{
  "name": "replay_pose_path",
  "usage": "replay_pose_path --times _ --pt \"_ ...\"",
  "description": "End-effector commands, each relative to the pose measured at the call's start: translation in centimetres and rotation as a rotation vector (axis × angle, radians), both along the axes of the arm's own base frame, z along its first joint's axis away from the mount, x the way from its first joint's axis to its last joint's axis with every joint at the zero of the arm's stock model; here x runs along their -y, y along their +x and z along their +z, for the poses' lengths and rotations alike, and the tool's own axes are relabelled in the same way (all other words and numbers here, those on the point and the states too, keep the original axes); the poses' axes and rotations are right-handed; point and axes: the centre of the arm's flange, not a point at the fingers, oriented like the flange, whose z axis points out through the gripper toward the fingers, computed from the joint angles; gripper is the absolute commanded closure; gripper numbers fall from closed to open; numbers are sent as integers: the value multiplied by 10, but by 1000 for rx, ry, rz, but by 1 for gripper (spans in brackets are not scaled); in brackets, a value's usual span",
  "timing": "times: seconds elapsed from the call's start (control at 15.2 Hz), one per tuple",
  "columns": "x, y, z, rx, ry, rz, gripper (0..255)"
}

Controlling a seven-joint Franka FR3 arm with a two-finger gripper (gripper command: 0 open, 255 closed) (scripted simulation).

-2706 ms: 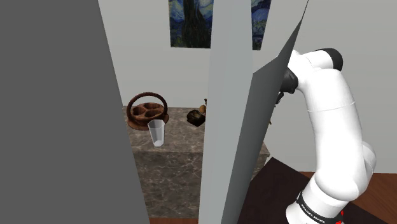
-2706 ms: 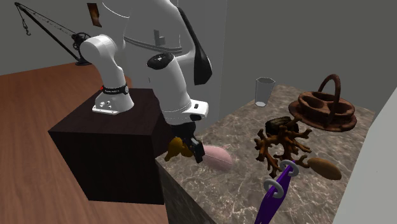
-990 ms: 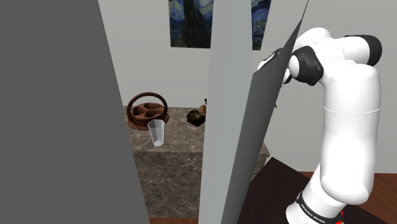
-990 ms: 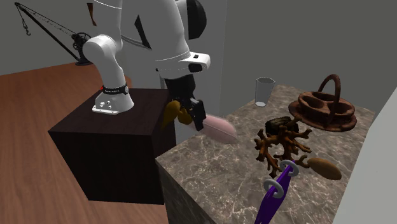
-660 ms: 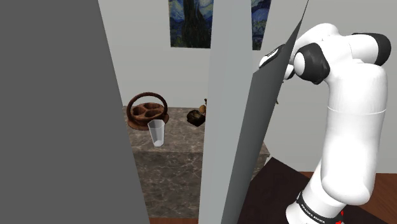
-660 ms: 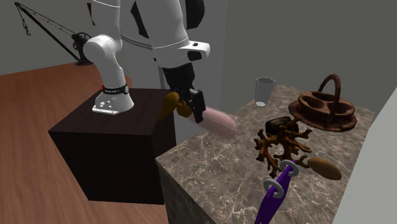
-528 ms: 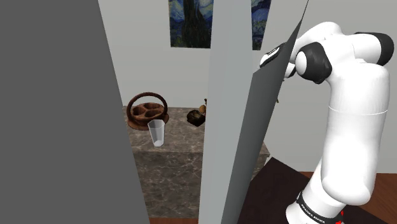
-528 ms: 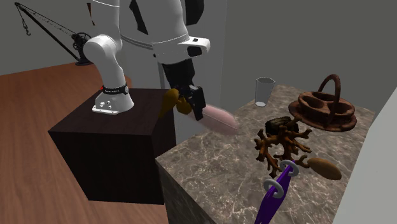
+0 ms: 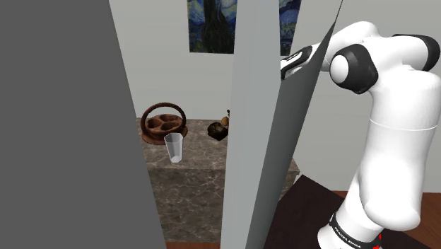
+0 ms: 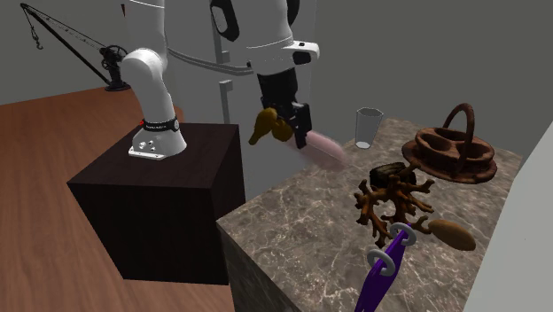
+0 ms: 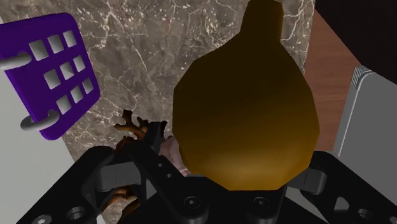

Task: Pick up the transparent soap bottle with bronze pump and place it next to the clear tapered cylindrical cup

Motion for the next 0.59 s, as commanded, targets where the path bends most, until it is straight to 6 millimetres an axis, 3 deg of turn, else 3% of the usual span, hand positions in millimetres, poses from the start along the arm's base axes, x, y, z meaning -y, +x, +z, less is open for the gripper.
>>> replay_pose_path --times 0.0,0.53 --pt "-20 16 0 1 0 -1 255" --pt "-104 80 0 1 0 -1 255"
